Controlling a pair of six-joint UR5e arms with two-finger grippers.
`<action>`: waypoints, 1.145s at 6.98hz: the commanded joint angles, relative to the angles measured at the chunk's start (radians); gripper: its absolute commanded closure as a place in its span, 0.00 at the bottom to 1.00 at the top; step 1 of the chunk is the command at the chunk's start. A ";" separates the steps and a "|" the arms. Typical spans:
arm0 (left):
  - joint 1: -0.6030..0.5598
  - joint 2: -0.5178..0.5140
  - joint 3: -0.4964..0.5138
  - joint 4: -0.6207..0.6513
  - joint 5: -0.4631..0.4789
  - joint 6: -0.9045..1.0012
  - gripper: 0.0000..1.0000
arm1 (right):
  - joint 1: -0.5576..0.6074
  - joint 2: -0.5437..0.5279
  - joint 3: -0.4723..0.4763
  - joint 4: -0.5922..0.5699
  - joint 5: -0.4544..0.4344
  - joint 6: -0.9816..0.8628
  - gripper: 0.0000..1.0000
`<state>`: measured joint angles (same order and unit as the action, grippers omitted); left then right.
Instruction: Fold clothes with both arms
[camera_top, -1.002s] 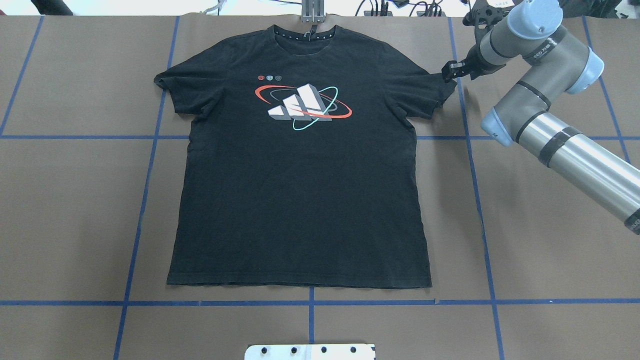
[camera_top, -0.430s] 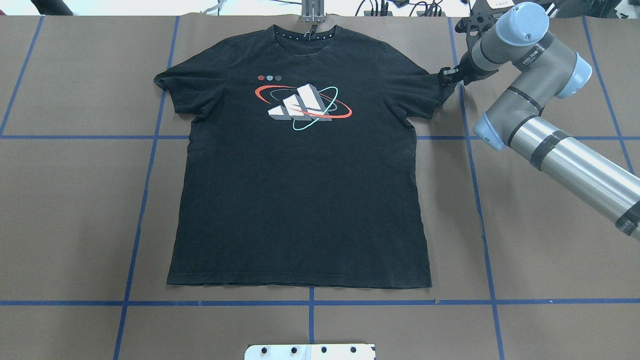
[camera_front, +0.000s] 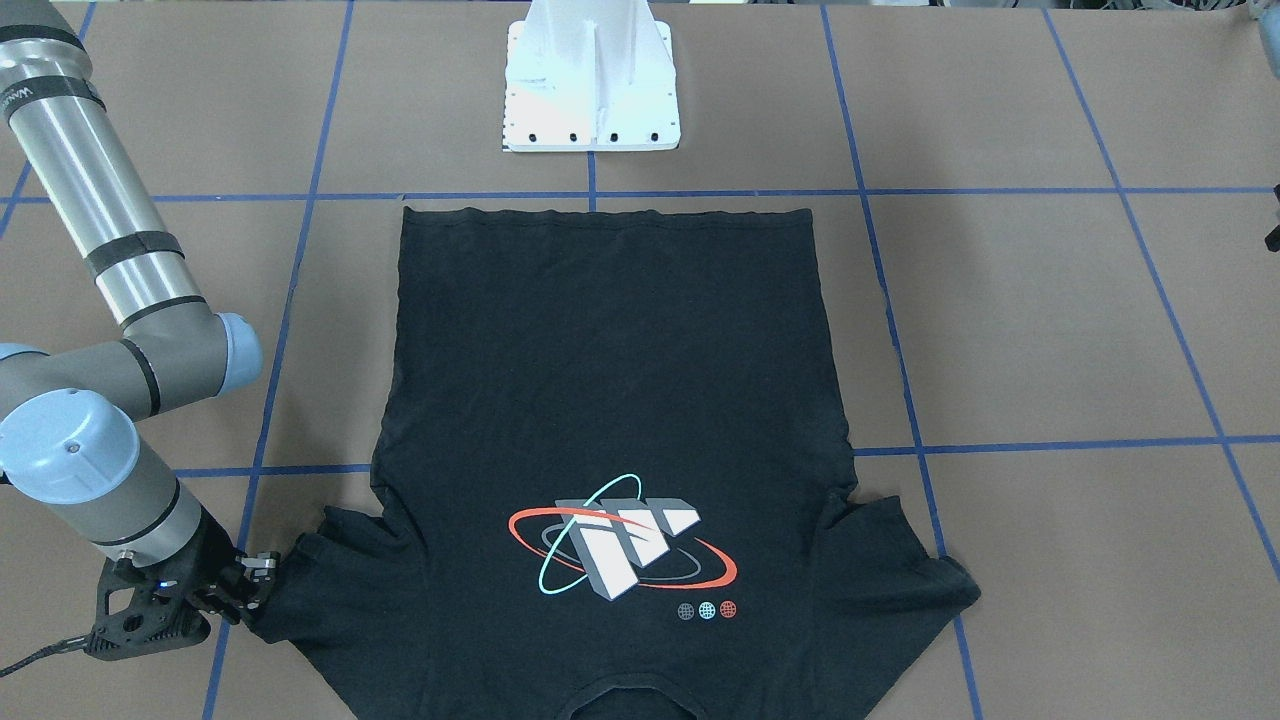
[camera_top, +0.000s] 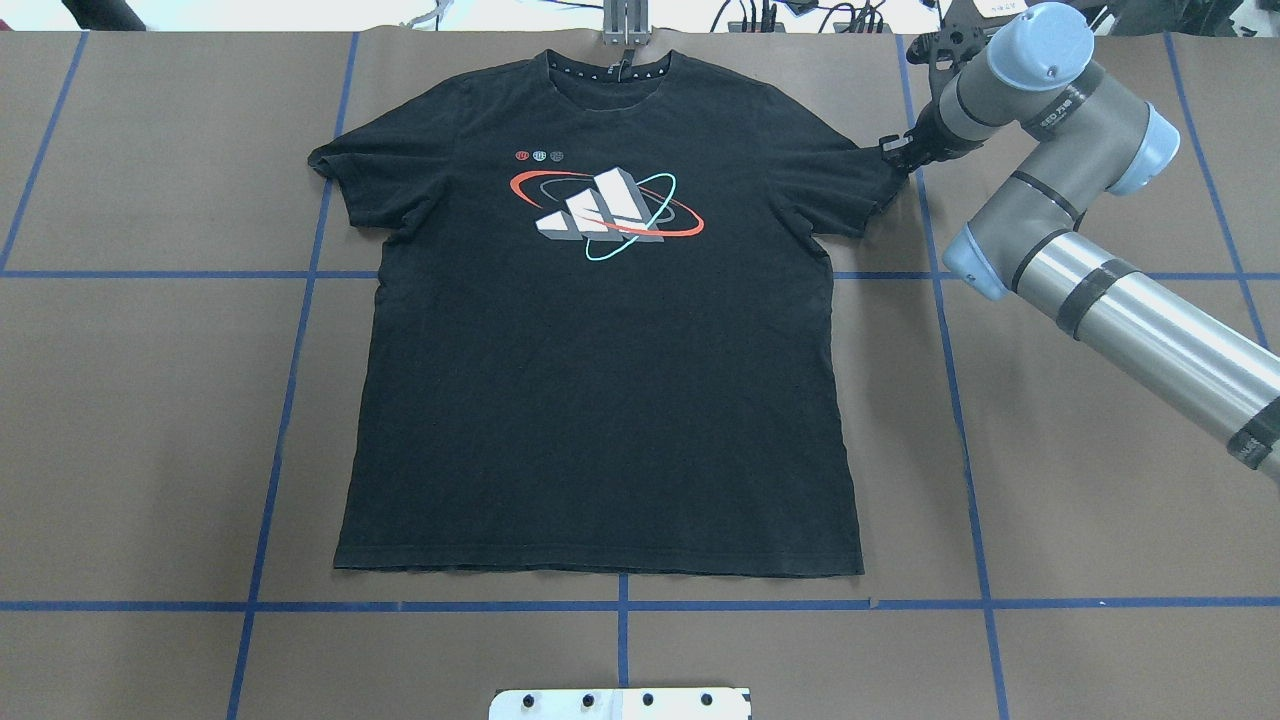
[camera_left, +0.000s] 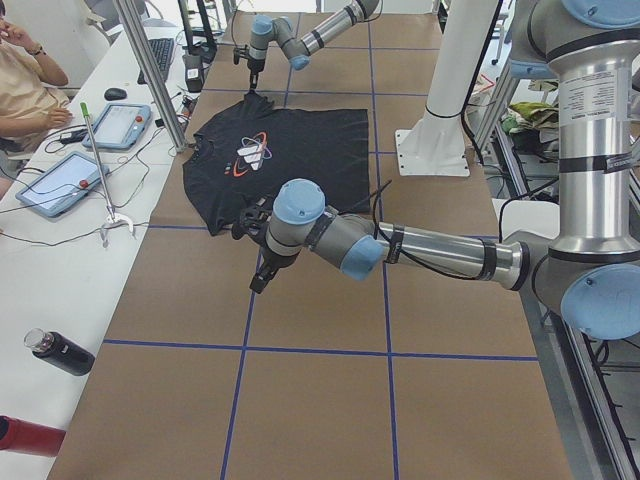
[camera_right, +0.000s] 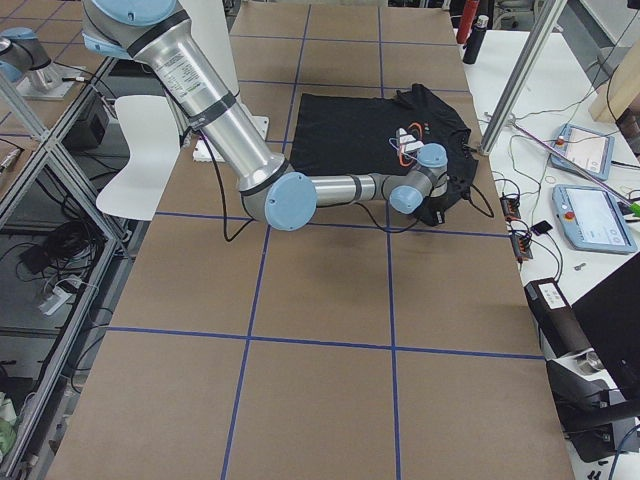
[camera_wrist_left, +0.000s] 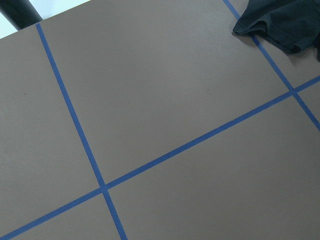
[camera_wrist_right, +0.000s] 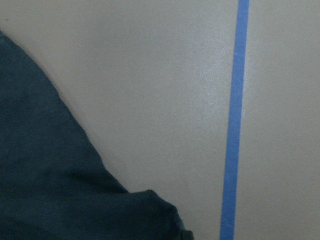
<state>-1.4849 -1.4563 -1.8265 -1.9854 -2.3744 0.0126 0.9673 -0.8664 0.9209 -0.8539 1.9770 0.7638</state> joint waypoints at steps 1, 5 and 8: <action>0.000 0.001 0.000 0.000 0.000 0.001 0.00 | -0.002 0.024 0.083 -0.005 0.020 0.120 1.00; 0.002 0.002 0.009 -0.026 -0.011 -0.002 0.00 | -0.133 0.161 0.084 -0.051 -0.061 0.364 1.00; 0.002 0.001 0.010 -0.029 -0.040 -0.002 0.00 | -0.170 0.257 -0.045 -0.053 -0.139 0.370 1.00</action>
<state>-1.4838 -1.4545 -1.8172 -2.0133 -2.4107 0.0108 0.8154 -0.6361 0.9156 -0.9056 1.8765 1.1301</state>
